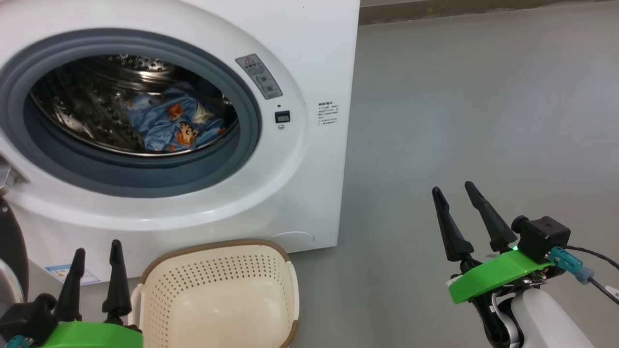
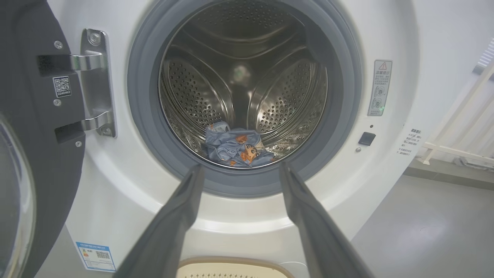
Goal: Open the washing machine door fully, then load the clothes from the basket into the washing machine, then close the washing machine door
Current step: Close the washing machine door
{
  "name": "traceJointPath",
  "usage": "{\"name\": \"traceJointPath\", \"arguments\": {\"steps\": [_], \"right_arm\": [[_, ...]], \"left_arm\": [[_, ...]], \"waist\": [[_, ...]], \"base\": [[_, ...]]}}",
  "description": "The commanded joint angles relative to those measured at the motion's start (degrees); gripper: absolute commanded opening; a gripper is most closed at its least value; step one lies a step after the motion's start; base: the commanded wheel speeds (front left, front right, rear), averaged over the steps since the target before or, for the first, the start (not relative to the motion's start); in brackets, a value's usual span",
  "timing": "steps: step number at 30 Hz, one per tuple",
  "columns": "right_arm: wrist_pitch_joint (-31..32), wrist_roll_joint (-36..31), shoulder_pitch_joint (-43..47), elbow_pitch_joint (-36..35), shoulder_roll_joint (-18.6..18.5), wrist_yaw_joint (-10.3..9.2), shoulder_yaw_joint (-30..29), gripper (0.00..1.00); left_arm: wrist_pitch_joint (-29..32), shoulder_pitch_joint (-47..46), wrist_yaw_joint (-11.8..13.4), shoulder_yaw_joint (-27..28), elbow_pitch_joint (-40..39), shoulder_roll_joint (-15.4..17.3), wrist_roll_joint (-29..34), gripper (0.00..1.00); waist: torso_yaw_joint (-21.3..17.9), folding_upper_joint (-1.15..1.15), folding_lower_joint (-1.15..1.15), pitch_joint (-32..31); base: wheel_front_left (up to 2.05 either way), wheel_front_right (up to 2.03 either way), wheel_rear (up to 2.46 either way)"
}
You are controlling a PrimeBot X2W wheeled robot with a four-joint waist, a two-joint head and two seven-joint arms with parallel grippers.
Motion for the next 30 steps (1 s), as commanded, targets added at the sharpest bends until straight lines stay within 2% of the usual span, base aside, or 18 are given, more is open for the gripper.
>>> {"name": "traceJointPath", "arguments": {"steps": [1, 16, 30], "right_arm": [[-0.29, -0.01, -0.43, -1.17, -0.29, 0.32, 1.10, 1.00], [-0.29, 0.39, -0.35, -0.81, -0.89, 0.32, 1.73, 1.00], [-0.29, 0.84, -0.07, -0.62, -1.32, 0.32, 2.25, 1.00]], "left_arm": [[-0.37, -0.93, -0.37, 2.24, -1.15, 1.20, 0.32, 1.00], [-0.37, -0.51, -0.57, 2.67, -0.98, 0.62, 0.99, 1.00], [-0.37, -0.34, -0.70, 2.30, -0.49, 0.28, 1.29, 1.00]], "waist": [[0.00, 0.00, 0.00, -0.14], [-0.16, 0.00, 0.00, -1.08], [0.00, 0.00, 0.00, -1.66]], "base": [[-1.42, 1.42, 0.00], [-1.62, 1.62, 0.00], [-0.21, 0.21, 0.00]]}}
